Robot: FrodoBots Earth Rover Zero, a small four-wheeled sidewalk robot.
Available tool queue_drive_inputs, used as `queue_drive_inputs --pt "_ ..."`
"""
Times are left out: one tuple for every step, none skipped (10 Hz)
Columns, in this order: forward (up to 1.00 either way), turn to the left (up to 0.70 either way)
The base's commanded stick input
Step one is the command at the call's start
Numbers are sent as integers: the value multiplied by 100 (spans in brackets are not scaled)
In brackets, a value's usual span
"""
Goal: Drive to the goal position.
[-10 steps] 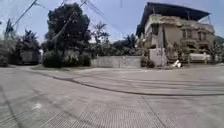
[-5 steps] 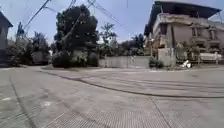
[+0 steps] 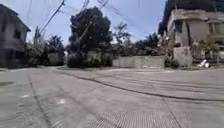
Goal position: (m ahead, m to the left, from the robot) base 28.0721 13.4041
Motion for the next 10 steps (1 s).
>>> queue_drive_inputs --pt "0 100" --pt "0 100" --pt "0 100" --pt "0 100" --pt "0 100" --pt "0 100" --pt "0 100" --pt "0 100" --pt "0 100" --pt "0 100"
